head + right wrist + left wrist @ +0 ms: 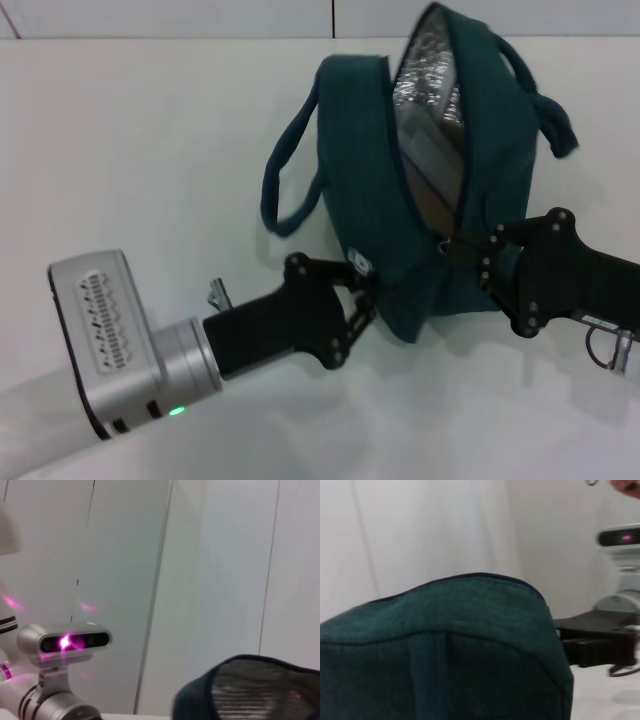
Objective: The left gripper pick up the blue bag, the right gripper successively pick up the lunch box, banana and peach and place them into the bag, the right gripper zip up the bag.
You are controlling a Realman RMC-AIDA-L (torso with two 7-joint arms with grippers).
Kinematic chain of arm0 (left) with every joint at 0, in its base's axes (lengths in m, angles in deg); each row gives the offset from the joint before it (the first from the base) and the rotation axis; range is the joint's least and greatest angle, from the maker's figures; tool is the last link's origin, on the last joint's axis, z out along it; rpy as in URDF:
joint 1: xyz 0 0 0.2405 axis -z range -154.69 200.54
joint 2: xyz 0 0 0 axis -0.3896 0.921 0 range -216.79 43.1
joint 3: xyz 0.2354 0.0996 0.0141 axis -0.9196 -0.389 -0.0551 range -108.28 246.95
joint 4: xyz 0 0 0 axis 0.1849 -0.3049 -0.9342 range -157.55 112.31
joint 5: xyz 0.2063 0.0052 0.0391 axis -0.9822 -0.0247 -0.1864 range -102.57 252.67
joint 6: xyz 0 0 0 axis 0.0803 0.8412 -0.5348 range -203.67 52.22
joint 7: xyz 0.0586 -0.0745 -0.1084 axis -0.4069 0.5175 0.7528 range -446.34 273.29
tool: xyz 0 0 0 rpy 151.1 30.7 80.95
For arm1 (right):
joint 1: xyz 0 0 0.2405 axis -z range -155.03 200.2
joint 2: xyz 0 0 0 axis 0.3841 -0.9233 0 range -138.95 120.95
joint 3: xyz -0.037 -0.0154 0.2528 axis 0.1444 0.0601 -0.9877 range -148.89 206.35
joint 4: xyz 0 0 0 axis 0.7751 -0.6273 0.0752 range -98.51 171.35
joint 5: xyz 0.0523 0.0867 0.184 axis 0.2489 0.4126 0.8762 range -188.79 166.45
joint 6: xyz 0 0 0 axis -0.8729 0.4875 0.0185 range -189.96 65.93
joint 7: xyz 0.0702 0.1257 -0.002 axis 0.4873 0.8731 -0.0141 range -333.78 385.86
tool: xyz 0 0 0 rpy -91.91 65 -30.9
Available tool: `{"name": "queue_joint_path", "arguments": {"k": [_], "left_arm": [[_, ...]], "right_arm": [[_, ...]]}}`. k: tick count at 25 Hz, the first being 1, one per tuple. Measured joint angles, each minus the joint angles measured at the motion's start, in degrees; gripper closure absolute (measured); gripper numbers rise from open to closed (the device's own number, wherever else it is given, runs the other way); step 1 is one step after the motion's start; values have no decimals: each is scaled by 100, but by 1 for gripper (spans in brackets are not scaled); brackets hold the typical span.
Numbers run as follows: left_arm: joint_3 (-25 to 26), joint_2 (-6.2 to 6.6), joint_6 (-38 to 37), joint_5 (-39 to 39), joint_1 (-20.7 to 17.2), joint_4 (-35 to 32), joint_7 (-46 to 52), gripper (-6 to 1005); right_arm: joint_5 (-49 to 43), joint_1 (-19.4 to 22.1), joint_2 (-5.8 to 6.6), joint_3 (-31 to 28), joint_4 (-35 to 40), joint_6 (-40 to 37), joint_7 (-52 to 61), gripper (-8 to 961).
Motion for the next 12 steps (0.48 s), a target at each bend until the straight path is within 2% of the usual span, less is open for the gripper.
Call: {"name": "queue_joint_path", "arguments": {"k": [7,12], "left_arm": [[1,33,-126,567,19,300,7,932],[-46,47,-156,589,-2,436,-226,936]], "right_arm": [[10,8,-4,15,-76,7,-57,941],[24,-48,-4,34,-135,31,-82,941]]}}
